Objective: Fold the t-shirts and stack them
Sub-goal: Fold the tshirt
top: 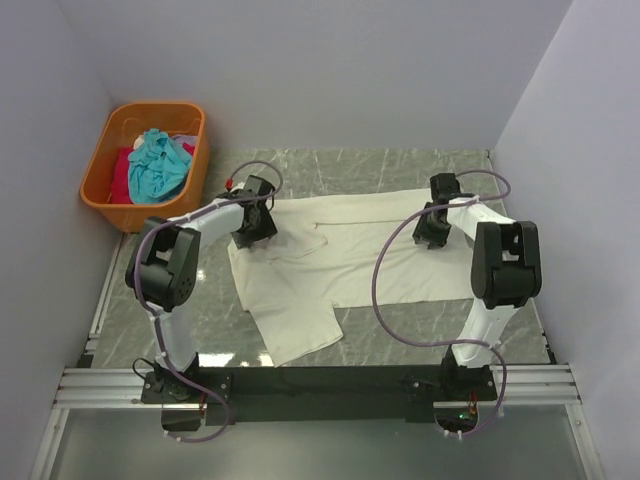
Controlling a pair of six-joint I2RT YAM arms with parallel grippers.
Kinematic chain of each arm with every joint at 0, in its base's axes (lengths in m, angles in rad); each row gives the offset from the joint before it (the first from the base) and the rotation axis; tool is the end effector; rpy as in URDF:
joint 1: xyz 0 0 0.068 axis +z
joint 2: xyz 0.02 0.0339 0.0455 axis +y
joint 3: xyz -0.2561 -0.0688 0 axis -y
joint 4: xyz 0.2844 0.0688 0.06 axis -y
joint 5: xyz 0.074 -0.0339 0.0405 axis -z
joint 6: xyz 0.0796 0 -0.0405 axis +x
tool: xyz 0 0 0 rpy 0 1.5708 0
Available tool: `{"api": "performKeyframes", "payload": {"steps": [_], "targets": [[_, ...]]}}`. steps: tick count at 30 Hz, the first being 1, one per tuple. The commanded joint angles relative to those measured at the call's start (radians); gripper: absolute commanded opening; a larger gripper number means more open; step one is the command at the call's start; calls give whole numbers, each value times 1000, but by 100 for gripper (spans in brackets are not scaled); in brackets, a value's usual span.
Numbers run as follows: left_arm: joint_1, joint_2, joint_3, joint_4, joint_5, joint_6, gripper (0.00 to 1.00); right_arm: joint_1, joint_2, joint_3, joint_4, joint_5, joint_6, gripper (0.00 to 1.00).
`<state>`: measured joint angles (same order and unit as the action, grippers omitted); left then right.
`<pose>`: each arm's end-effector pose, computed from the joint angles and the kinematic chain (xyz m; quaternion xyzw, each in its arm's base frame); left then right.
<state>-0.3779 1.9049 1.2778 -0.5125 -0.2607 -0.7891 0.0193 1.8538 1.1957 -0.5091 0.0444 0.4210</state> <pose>0.4096 -0.1405 0.1000 -0.2250 0.9425 -0.0109 0.2470 0.4135 0.0044 0.0918 0.1998 0.9589 0.0225 0.2003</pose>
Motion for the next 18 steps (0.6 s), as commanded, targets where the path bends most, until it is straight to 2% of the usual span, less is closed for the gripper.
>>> {"api": "performKeyframes", "payload": {"steps": [1,5,9,13,18], "targets": [[17,-44,42,-37,-26,24,69,-10,-57,25,-9,25,-11,47],[17,-208,-49,-78,-25,-8,73,-9,-200,-89,-11,14,15,49],[5,-420,-243,-103,-8,-64,75,-10,-390,-201,-9,12,41,52],[-53,-617,-406,-133,1,-127,74,19,-525,-297,3,43,67,56],[-76,-716,-560,-126,37,-186,67,33,-655,-406,15,67,87,56]]}}
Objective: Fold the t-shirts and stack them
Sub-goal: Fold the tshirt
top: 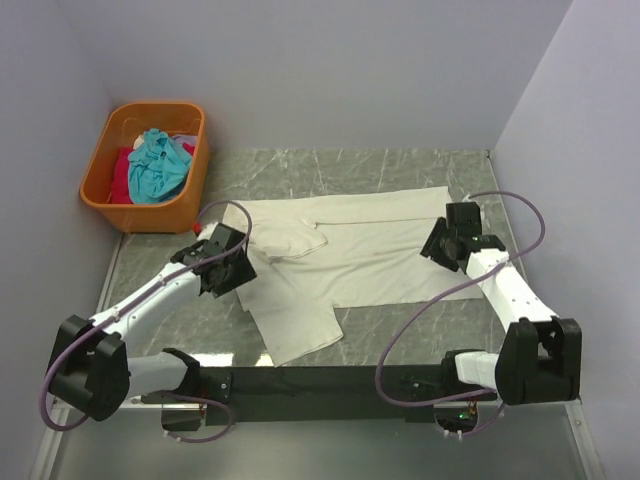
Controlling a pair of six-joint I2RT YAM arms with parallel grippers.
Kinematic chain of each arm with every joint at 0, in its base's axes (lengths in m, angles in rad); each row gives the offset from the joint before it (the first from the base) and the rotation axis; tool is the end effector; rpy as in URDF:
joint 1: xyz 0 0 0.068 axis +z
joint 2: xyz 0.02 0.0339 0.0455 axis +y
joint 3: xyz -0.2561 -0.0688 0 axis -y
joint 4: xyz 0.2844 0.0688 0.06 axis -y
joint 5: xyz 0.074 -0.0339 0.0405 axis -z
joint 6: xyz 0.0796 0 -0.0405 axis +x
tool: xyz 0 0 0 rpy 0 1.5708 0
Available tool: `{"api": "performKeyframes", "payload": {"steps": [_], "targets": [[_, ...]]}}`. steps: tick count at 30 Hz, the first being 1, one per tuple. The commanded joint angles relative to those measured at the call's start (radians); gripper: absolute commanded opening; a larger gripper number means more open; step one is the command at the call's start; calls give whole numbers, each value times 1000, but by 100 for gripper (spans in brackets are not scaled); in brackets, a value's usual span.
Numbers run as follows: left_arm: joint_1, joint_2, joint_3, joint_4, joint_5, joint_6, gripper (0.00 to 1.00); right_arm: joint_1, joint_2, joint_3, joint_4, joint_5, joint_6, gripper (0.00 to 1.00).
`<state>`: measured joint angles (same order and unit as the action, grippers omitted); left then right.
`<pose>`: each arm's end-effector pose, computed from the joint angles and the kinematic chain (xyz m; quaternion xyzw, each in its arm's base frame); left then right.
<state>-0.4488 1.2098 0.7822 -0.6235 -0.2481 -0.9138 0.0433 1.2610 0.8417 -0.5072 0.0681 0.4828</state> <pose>0.2682 -0.1075 0.1585 -0.2519 0.9259 -0.0677 0.2734 0.3182 0.0084 0.1738 0.2172 0.9229 0.0511 0.3139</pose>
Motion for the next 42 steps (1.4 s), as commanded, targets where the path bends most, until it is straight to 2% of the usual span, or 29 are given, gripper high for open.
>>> {"api": "performKeyframes", "payload": {"steps": [1,8,12,24,26,30,36,42], "targets": [[-10,-21,-73,-10,29,-63,66,9,-80,-67,13,48,27,56],[-19,17,-118,47,58,-65,53,9,-121,-131,19,75,20,55],[-21,42,-126,45,78,-56,49,9,-132,-135,10,96,23,54],[-36,137,-132,30,109,-10,49,-37,-107,-128,-28,125,36,54],[-36,154,-127,28,118,1,45,-69,-103,-131,-39,116,36,54],[-39,149,-123,33,113,16,25,-170,-88,-165,-31,61,54,54],[-41,105,-123,38,121,39,3,-230,-37,-181,-39,48,63,53],[-42,57,-121,36,150,52,1,-342,-8,-205,-13,29,63,53]]}}
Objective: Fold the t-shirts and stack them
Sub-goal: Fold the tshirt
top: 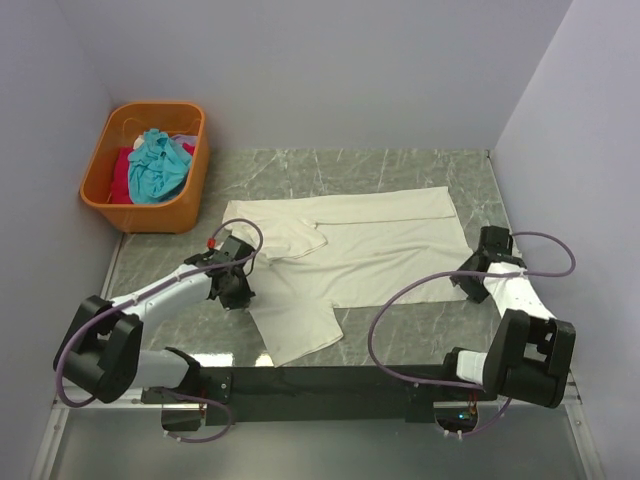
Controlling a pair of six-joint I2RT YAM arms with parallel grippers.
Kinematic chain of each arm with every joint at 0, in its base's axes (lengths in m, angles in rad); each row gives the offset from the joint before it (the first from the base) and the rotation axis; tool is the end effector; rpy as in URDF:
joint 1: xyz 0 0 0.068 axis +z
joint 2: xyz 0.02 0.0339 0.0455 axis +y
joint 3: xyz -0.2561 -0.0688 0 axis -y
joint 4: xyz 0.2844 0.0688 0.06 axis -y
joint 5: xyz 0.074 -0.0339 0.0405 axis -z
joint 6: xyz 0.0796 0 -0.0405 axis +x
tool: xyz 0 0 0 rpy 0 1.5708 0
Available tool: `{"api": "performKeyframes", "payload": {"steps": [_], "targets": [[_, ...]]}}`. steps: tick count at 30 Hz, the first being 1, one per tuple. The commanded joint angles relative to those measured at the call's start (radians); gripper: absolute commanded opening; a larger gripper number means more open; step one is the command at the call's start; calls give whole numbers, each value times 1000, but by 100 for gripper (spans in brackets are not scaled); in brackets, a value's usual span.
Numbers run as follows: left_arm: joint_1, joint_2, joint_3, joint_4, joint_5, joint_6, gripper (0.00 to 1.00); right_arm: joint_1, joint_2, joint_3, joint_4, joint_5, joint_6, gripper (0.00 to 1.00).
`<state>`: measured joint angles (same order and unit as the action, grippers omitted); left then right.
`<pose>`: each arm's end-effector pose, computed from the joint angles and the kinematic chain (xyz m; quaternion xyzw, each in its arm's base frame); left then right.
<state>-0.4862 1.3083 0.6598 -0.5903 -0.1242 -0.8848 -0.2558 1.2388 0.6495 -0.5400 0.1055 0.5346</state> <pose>0.2401 -0.1157 0.0922 -0.2049 0.9628 -0.0570 0.1664 0.2608 -0.0769 0.1090 0.3858 0.8948 -0.0206 0.2237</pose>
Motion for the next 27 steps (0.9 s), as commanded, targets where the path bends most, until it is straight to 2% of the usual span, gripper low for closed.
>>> {"api": "performKeyframes", "payload": {"steps": [1,11,19,22,25,26,27], "targets": [[-5,-44,1,3,31,24,1,-51,24,-8,21,-7,11,53],[-5,-76,-3,3,44,33,1,-123,99,6,55,22,-4,53],[-5,-113,-5,-8,51,40,1,-132,129,-1,89,25,-15,46],[-5,-118,-3,-9,55,43,1,-140,145,2,103,20,-22,38],[-5,-121,4,-26,57,49,1,-143,157,6,98,19,-25,20],[-3,-122,14,-34,54,52,1,-143,148,6,92,25,-24,9],[-5,-133,15,-46,55,55,1,-143,140,6,89,28,-19,5]]}}
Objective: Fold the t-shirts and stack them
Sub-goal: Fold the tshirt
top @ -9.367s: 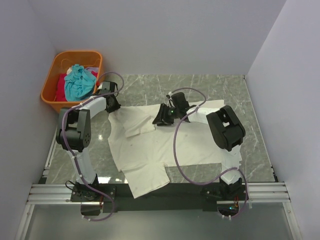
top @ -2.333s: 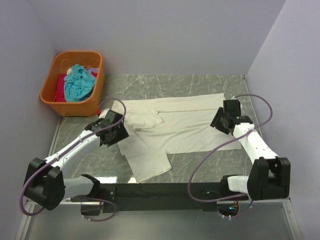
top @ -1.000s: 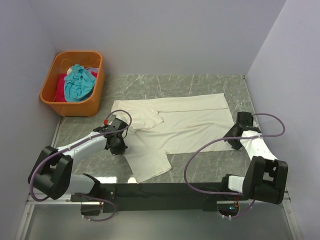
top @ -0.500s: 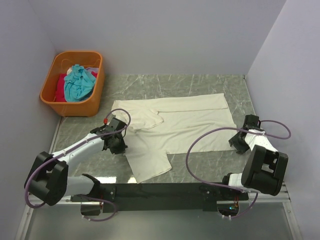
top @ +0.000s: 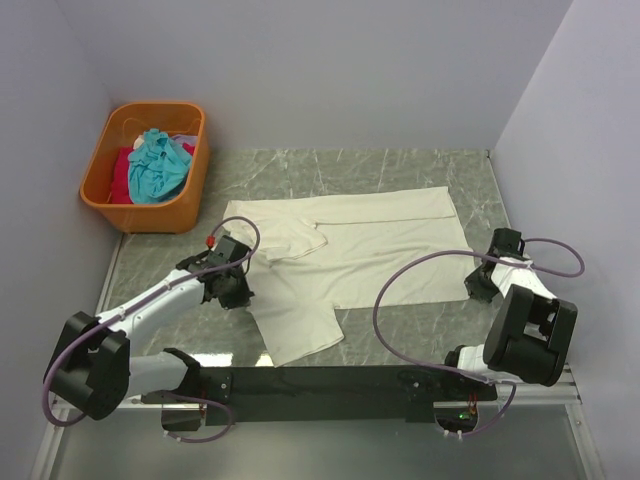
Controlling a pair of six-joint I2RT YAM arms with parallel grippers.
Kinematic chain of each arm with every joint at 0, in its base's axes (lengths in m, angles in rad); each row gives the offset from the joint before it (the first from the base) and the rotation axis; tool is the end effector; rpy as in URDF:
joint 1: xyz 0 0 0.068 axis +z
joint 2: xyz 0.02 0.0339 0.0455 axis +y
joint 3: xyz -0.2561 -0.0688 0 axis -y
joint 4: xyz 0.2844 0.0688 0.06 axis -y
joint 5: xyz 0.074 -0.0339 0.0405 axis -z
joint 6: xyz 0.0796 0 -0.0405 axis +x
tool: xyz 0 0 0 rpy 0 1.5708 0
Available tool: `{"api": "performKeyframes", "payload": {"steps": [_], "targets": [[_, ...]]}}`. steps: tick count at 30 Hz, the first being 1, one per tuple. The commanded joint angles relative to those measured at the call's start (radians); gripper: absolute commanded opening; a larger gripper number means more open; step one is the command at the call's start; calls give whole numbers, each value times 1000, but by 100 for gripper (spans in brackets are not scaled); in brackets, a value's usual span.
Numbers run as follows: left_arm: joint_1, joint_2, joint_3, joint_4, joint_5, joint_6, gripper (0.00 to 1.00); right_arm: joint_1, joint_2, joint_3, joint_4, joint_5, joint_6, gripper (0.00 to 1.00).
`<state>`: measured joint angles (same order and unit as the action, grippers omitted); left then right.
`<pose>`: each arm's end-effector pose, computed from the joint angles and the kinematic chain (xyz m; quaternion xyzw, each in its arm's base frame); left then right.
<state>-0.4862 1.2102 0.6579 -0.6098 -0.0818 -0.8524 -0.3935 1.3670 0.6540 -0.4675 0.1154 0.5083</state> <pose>0.2366 -0.1177 0.1143 -0.1863 0.9605 -0.0944 0.1839 0.2558 -0.1161 0.0821 0.4369 0.8766 -0.0454 0.1965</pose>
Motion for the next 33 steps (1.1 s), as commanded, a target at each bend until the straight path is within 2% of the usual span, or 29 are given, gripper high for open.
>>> {"api": "performKeyframes", "payload": {"steps": [1,7,13,17,21,27,33], "targets": [[-3,-41,20,-34,17,29,1,-5,3,-1,9,33,10,1],[-5,-87,43,-111,54,58,1,-16,-133,1,-94,73,59,0],[-3,-141,60,-198,62,47,1,-18,-268,-11,-201,47,73,0],[-3,-173,54,-217,71,32,1,-18,-309,-11,-211,11,61,0],[20,-149,77,-220,42,41,1,-18,-266,59,-214,18,29,0],[113,-69,126,-162,74,76,1,-12,-177,159,-181,-2,9,0],[164,34,236,-153,115,118,1,33,-49,274,-157,-8,-8,0]]}}
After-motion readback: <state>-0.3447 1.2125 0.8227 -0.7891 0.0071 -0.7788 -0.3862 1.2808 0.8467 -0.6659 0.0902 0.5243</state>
